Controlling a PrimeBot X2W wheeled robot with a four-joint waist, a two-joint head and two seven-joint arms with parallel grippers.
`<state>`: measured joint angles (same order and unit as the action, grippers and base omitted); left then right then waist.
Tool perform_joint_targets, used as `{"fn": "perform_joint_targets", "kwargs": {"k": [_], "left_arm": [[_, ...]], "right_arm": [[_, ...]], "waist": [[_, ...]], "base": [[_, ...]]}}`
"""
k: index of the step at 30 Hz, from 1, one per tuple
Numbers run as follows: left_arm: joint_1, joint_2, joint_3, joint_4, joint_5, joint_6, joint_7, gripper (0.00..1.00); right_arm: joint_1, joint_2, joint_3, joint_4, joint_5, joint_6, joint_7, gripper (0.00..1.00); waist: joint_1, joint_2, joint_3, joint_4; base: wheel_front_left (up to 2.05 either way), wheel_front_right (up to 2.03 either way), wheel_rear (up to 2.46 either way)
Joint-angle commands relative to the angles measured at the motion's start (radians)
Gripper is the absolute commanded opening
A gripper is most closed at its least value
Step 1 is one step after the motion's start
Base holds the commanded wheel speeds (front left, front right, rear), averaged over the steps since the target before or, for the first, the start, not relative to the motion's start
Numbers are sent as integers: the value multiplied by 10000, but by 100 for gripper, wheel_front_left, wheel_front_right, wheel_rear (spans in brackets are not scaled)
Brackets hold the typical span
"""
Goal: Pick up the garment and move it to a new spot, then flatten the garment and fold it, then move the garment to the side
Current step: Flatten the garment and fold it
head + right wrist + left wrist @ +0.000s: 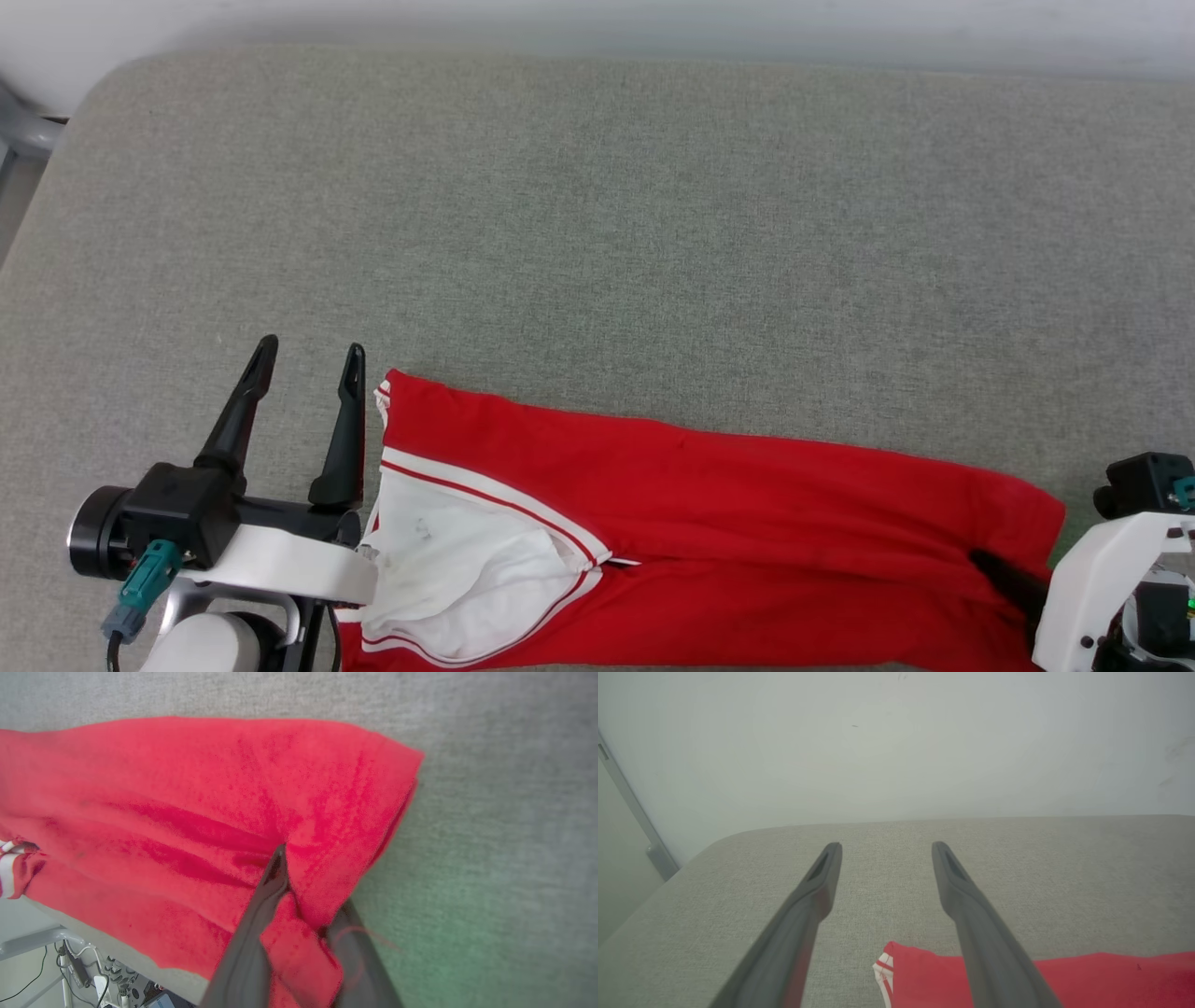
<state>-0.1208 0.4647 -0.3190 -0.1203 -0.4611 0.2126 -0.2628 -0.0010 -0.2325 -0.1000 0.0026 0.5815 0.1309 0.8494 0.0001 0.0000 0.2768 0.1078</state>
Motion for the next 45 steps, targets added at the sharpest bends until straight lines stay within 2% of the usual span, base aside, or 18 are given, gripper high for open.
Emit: {"fn": "perform_joint_targets", "kwargs": {"k": [1,12,22,25,28,30,31,35,37,40,45], "left_arm": [[-50,51,18,57,76,-2,-23,100],[338,183,-126,305,213,156,125,100],[587,278,-256,188,211,241,346,100],[635,298,-274,175,193,272,376,100],[620,302,-325,166,184,268,425,100],[591,304,-353,144,187,273,458,100],[561,310,-390,125,190,285,465,100],[424,266,-467,135,176,226,501,100],[307,238,-494,144,190,184,493,100],[200,209,-554,170,201,142,484,100],[-82,135,-626,239,218,46,410,100]], "right_arm": [[89,152,276,285,41,-5,65,0],[-2,-335,-190,-457,-221,-10,-708,0],[443,-504,-1992,-602,-277,-8,-699,0],[264,-199,-2333,-657,56,-8,-485,0],[2,434,-2541,-814,933,-7,66,0],[-160,1107,-2596,-969,1959,-5,627,0],[-338,1599,-2726,-1083,3491,-7,1426,0],[-523,1841,-2357,-722,5599,-7,1926,0],[-560,1851,-1792,-346,6929,-5,1673,0],[-626,1828,-710,-38,8227,-5,1138,0],[-827,1832,1129,233,9229,-5,194,0]], "waist": [[-1,0,-84,-35],[-1,0,-909,-457],[-1,0,-1320,-840],[-1,0,-1365,-915],[-1,0,-1412,-935],[-1,0,-1437,-913],[-1,0,-1464,-877],[-1,0,-1446,-745],[-1,0,-1415,-660],[-1,0,-1334,-501],[-1,0,-1116,-161]], "base": [[0,0,0],[0,0,0],[0,0,0],[0,0,0],[0,0,0],[0,0,0],[0,0,0],[0,0,0],[0,0,0],[0,0,0],[0,0,0]]}}
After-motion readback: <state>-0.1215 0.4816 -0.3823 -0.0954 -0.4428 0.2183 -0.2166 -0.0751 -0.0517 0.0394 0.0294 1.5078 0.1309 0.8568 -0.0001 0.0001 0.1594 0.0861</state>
